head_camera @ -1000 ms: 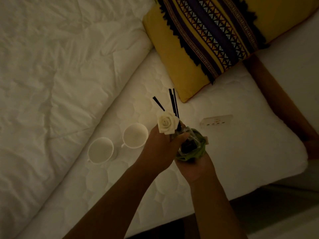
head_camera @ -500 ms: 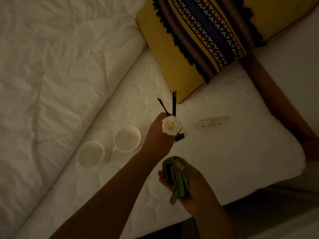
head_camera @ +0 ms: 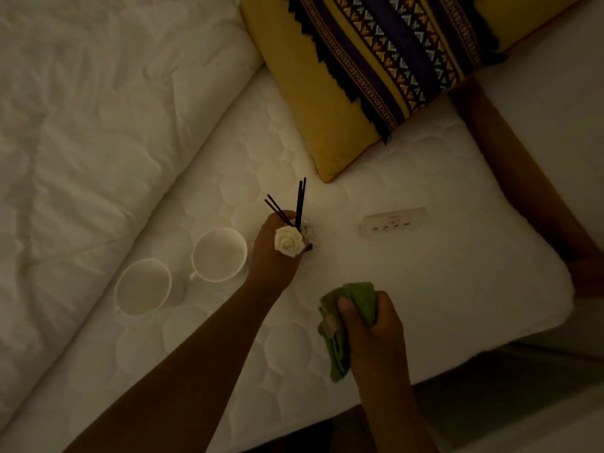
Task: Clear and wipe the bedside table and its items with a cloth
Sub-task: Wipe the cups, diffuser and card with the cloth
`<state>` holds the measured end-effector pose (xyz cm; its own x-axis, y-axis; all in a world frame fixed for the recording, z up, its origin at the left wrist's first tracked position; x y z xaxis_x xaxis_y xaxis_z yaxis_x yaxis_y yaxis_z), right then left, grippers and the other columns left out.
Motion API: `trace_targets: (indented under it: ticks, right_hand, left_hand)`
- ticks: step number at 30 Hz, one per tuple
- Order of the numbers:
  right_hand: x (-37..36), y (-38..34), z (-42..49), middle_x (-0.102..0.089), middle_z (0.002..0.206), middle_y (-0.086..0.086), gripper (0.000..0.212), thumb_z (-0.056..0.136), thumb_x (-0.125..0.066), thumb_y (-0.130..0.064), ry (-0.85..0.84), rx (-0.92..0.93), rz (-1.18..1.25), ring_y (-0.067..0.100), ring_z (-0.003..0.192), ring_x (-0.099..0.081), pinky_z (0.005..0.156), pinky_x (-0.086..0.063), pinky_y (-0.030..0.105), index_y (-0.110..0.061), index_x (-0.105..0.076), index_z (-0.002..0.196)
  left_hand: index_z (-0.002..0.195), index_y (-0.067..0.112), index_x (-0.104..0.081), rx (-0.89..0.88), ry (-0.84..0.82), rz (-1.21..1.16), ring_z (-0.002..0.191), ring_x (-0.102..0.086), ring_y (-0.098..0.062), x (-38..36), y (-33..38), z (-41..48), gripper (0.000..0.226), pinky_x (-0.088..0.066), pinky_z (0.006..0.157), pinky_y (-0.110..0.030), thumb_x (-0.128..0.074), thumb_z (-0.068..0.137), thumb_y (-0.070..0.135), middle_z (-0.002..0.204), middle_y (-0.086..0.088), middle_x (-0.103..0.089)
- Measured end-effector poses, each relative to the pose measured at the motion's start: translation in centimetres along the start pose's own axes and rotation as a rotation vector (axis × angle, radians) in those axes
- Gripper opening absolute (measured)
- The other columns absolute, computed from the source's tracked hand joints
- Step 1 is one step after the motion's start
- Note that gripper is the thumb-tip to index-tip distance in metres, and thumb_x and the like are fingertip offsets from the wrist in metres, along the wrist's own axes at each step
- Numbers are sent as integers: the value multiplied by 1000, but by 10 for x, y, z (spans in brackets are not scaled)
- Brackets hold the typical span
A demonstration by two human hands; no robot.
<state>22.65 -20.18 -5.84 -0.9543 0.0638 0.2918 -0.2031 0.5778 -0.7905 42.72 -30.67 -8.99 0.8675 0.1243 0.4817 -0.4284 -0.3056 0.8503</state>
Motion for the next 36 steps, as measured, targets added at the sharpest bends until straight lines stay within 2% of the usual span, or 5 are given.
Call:
trace_targets:
  ticks: [4, 11, 21, 30, 36]
  right_hand:
    - [11, -13, 4, -58, 76, -3, 15, 89, -63, -33, 24, 113, -130, 4, 66, -57, 57, -41, 10, -20, -54, 88]
    - [34, -9, 12, -61, 84, 0, 20, 88, -62, -35, 13, 95, -134, 11, 75, -61, 62, -42, 17, -18, -56, 97]
    - [100, 23, 19, -62, 92, -4, 29, 86, -64, -37, 111, 7, -72, 13, 85, -62, 77, -49, 29, -19, -56, 107]
    - [115, 23, 17, -61, 87, -6, 20, 87, -64, -36, 126, 47, -70, 7, 77, -61, 62, -42, 14, -22, -55, 100]
    - [98, -23, 13, -60, 88, -10, 20, 86, -62, -39, 172, 226, -126, 4, 80, -61, 61, -47, 11, -24, -54, 97]
  left_hand:
    - [111, 30, -52, 70, 94, 66, 101, -54, -14, 4, -13, -24, 48, -47, 87, -29, -79, 74, 17, 113, 1, -55]
    - [86, 41, -58, 183, 18, 73, 78, -57, 4, -29, -17, -89, 20, -42, 59, -8, -64, 88, 23, 79, 14, -61]
    - [145, 25, -32, -85, -125, 82, 119, -43, -14, -110, 67, -6, 71, -40, 100, -27, -70, 85, 18, 137, -2, -38]
    - [102, 25, -65, 34, -98, -62, 91, -64, -3, -110, 48, -14, 11, -56, 76, -22, -60, 92, 26, 102, 7, -69]
    - [92, 25, -70, 131, -244, -322, 83, -69, -7, -96, 63, -65, 14, -57, 66, -21, -58, 94, 19, 91, 6, -72]
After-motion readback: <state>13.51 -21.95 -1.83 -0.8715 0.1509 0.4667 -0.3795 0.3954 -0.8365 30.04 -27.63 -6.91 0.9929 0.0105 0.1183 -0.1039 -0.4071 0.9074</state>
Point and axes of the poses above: each hand's wrist, its own z-axis towards the middle knuckle, its own x-axis out of the back of the hand, y = z × x, the point moved 10 cm from there along z, towards the middle knuckle
